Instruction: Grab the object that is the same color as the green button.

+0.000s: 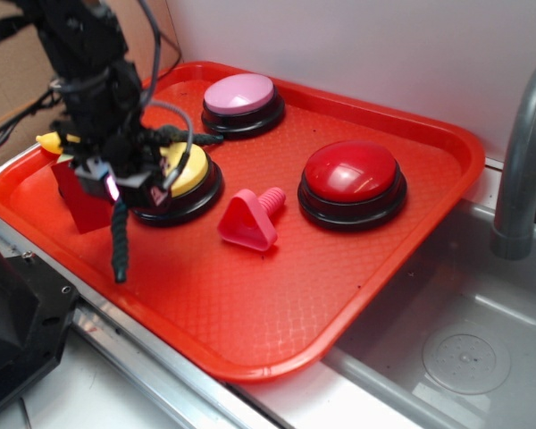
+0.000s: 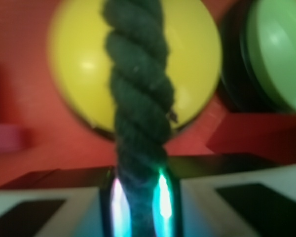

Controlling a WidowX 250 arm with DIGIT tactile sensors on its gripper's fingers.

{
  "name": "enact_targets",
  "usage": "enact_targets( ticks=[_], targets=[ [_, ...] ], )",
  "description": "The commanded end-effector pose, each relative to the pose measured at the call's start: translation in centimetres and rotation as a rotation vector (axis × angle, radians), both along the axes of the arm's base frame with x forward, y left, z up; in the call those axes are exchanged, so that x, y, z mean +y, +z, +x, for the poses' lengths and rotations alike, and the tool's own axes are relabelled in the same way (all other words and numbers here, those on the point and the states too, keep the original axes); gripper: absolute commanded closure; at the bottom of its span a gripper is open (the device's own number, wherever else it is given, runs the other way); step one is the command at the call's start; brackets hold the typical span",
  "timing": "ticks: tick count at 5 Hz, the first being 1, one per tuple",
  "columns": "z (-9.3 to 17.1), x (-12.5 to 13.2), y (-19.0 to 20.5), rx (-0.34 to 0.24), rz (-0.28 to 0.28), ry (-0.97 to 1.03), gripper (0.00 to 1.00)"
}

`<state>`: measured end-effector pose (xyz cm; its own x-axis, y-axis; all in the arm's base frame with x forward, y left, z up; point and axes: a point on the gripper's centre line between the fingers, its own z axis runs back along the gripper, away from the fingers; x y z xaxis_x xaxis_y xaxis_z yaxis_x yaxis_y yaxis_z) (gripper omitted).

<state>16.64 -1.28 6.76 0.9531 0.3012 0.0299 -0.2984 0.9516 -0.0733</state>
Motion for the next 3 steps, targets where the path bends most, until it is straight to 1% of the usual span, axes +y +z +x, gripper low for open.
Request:
enact_targets(
  ticks=[1, 2, 3],
  targets=[
    [0.7, -0.8, 8.1, -0.041, -0.069, -0.151, 1.0],
    [-0.4, -0.6, 11.9, -0.123, -0.088, -0.196, 1.0],
    [-1.0, -0.4, 12.8, -0.163, -0.094, -0.228, 1.0]
  ],
)
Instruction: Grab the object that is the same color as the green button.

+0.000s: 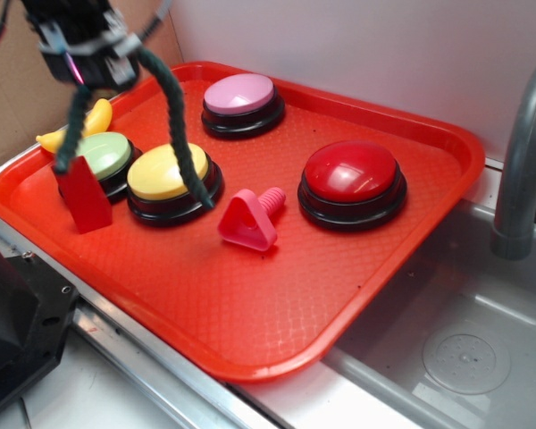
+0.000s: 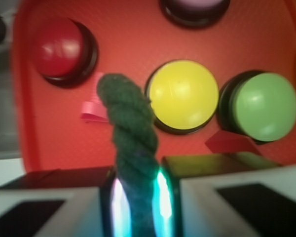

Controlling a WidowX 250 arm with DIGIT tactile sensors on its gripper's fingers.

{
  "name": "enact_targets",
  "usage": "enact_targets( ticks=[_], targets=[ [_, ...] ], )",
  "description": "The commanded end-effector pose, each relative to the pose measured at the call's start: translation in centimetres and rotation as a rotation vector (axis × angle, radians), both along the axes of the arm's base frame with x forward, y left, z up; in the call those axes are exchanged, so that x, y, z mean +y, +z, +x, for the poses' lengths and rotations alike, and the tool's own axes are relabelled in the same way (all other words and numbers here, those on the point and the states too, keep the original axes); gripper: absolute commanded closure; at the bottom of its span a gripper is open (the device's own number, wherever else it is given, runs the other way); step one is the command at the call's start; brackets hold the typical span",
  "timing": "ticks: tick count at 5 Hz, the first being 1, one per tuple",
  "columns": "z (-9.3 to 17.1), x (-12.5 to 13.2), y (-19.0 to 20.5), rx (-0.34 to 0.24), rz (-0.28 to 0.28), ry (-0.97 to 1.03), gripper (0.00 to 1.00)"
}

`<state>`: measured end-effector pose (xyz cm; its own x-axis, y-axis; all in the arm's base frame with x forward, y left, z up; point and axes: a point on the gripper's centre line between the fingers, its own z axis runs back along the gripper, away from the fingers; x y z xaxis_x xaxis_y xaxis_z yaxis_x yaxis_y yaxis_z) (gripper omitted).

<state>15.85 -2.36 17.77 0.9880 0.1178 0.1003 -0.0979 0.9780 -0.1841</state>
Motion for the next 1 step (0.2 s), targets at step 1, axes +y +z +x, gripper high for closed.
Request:
enact_targets(
  ticks=[1],
  targets=[
    [-0.21, 0.63, 1.63, -0.02, 0.064, -0.013, 0.98]
  ],
)
